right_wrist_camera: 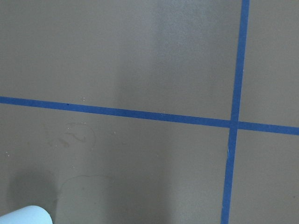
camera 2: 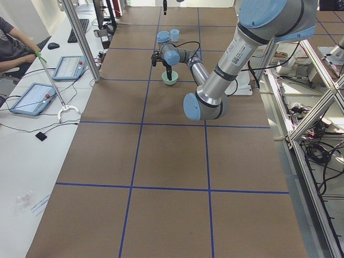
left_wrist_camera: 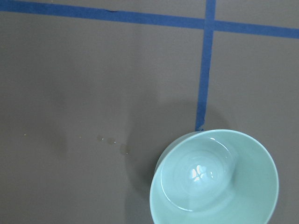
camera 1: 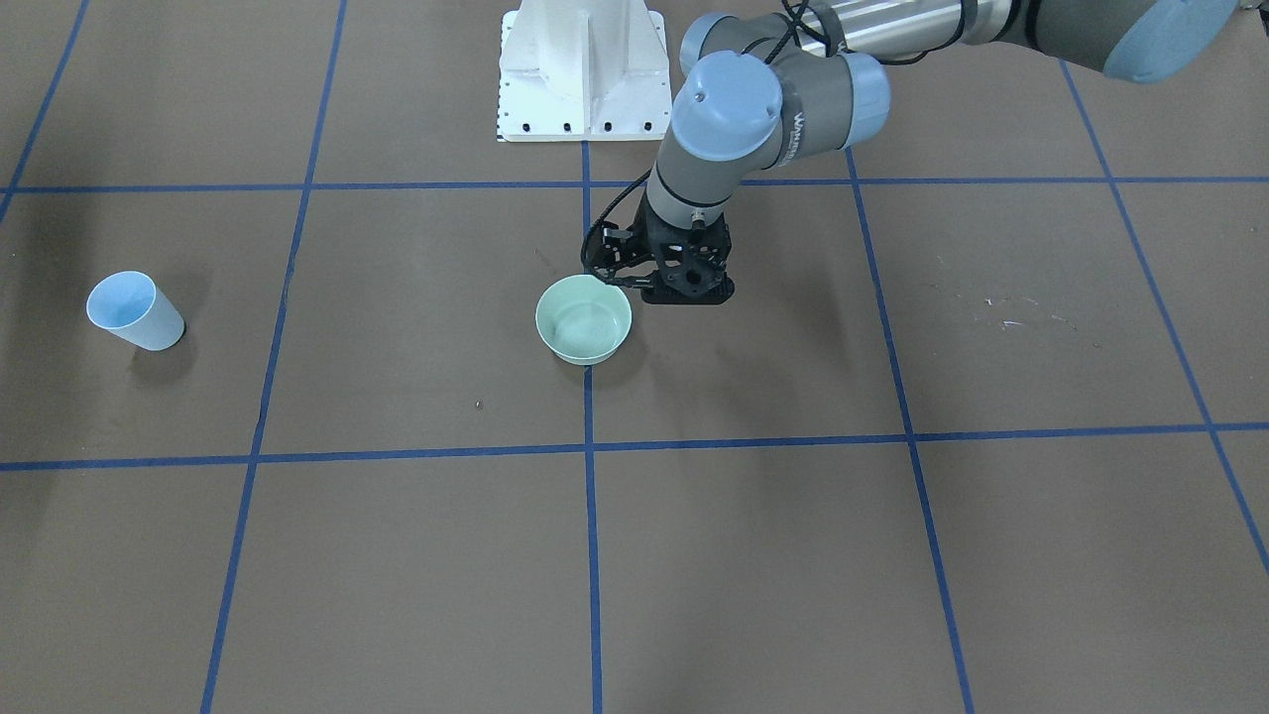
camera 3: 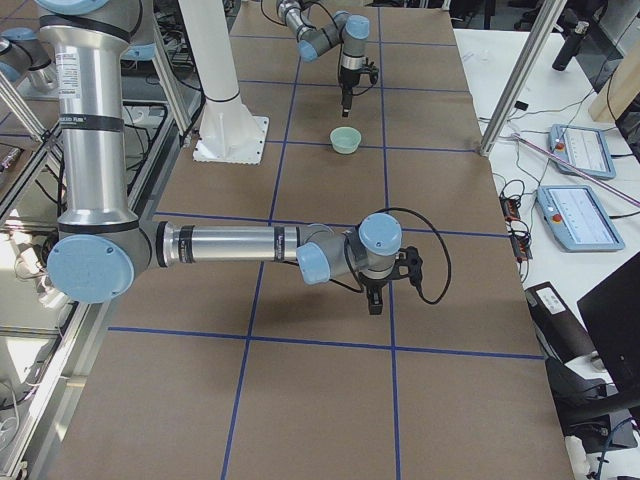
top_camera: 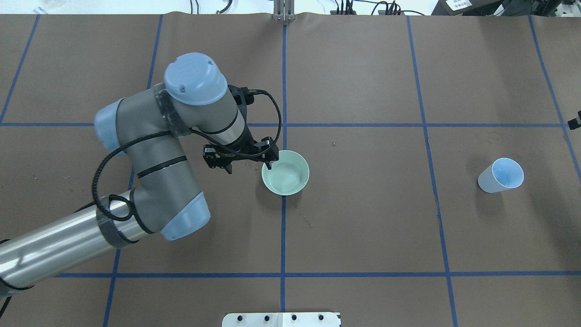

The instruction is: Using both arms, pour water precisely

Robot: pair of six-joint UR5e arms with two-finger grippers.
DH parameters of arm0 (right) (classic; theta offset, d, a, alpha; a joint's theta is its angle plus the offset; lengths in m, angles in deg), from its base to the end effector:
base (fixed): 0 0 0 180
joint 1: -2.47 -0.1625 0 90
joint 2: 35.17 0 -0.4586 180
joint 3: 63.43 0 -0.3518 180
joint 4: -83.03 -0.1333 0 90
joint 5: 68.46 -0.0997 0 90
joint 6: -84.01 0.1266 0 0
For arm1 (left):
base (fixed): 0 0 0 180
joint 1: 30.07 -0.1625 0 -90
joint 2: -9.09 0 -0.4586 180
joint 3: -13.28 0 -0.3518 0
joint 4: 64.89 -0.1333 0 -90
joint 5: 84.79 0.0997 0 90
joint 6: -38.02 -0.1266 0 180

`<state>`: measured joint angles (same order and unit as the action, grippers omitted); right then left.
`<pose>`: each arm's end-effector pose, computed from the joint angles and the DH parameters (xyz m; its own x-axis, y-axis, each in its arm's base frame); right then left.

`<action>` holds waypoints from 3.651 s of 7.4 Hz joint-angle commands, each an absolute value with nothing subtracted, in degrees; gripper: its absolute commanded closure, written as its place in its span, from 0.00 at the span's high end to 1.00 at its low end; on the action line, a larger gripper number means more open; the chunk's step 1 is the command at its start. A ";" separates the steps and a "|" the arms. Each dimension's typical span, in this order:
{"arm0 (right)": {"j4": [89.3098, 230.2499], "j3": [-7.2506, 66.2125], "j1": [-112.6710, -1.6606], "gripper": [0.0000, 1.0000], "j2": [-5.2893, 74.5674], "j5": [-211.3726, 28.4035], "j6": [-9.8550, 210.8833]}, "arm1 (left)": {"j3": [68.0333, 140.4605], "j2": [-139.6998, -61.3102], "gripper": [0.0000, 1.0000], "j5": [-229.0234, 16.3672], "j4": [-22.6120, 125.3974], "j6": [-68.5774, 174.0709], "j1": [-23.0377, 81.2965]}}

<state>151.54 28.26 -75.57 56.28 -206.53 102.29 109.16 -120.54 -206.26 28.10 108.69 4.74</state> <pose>-0.0579 -0.4622 0.6612 0.6269 -0.1023 0.7723 -0.0044 0.9909 0.1348 0.5249 -0.4468 0.2616 0.5683 -0.0513 -0.8212 -0.0236 0.9966 -0.0785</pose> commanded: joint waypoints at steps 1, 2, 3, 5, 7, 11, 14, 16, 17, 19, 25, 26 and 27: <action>135.82 30.00 -68.93 1.00 61.49 -205.49 117.08 | 115.92 -113.44 0.99 -206.26 28.10 108.77 5.53; 135.68 30.44 -67.25 1.00 61.51 -205.48 120.02 | 115.93 -113.34 0.99 -206.26 28.10 108.77 5.70; 135.42 30.79 -66.88 0.99 61.42 -206.44 123.27 | 115.93 -113.26 0.99 -206.17 28.01 108.94 5.71; 134.89 30.79 -66.88 0.99 61.42 -206.10 126.64 | 115.85 -112.99 0.99 -206.00 28.10 108.94 5.71; 127.02 30.70 -66.88 0.98 63.00 -206.62 126.64 | 115.85 -112.99 0.99 -205.91 28.10 109.12 5.71; 127.68 27.64 -66.53 0.98 62.04 -205.93 140.37 | 115.93 -112.73 0.99 -205.30 28.10 109.12 5.79; 132.60 27.02 -66.26 0.98 61.25 -206.36 148.67 | 121.62 -107.91 0.99 -201.26 28.19 109.12 5.97; 126.85 27.36 -66.61 0.98 62.47 -206.27 146.70 | 125.15 -106.49 0.99 -199.58 28.10 109.12 5.88; 118.01 27.02 -66.44 0.98 64.48 -205.40 146.42 | 125.34 -106.57 0.99 -199.15 28.10 109.12 5.88; 109.43 27.10 -66.44 0.98 66.86 -203.04 144.50 | 125.25 -106.40 0.99 -198.79 28.10 109.03 5.88; 95.10 27.89 -63.19 0.84 66.70 -203.46 127.61 | 124.81 -106.22 0.99 -198.88 28.19 109.03 5.88; 93.51 27.63 -63.19 0.86 66.61 -203.11 127.87 | 124.81 -106.22 0.99 -198.88 28.19 108.94 5.88; 93.41 27.54 -63.19 0.95 66.09 -201.89 128.22 | 124.90 -106.22 0.99 -198.96 28.19 108.94 5.88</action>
<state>94.59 27.73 -63.30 66.55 -202.95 128.03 124.87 -106.24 -198.90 28.19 108.97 5.87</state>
